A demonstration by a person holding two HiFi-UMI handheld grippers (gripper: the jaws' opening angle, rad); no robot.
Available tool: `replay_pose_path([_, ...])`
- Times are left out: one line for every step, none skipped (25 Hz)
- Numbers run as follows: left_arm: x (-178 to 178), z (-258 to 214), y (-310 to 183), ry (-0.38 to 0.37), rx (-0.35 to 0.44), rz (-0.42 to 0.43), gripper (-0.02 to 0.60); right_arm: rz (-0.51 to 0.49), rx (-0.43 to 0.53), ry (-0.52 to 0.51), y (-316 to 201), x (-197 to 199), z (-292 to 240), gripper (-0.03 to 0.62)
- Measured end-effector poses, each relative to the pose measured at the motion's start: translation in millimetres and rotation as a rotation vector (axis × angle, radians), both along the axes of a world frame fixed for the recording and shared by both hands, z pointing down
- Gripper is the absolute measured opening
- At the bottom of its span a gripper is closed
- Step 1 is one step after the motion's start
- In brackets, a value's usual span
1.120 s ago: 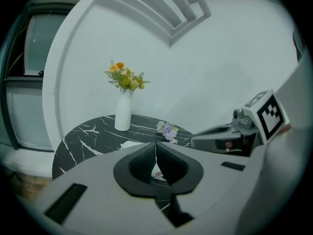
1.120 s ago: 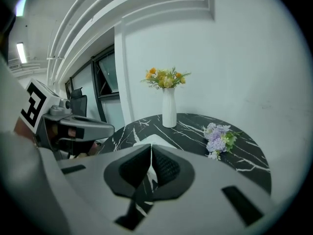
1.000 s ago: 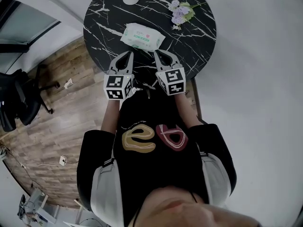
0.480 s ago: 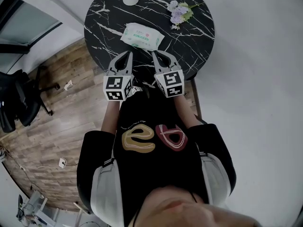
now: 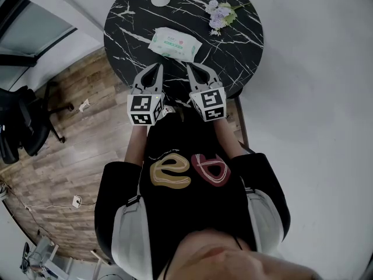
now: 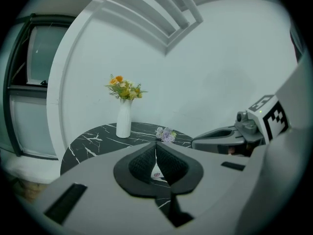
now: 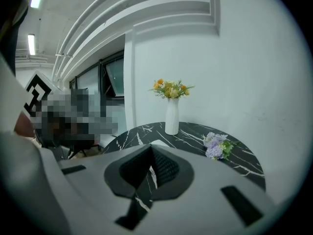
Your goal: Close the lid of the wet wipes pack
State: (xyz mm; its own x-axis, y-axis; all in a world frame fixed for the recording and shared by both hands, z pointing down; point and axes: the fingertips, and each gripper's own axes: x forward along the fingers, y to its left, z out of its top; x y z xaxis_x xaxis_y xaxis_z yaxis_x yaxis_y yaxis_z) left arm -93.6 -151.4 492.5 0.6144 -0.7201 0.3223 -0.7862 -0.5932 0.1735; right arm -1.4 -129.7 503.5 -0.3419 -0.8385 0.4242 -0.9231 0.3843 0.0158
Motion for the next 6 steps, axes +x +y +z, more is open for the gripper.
replay_pose_path([0.2,0.6,0.9,-0.008,0.005,0.002,0.017,0.003,0.0,0.002,0.5,0.2,0.3,0.009])
replay_pose_path([0.3,1.4,1.9,-0.013,0.008,0.004,0.017,0.006,-0.001,0.002,1.1,0.3,0.9,0.009])
replay_pose_path([0.1,2.2,3.2,-0.015,0.009,0.005,0.017,0.008,-0.002,0.002,2.1,0.2,1.5,0.009])
replay_pose_path([-0.2,2.7,4.6,-0.014,0.008,0.005,0.017,0.009,-0.004,0.001,3.3,0.0,2.1,0.009])
replay_pose_path([-0.7,3.0,6.0,-0.013,0.008,0.005,0.017,0.011,-0.004,0.001,4.6,-0.3,2.8,0.009])
replay_pose_path([-1.2,3.2,7.5,-0.011,0.007,0.004,0.017,0.012,-0.005,0.001,6.0,-0.5,3.5,0.009])
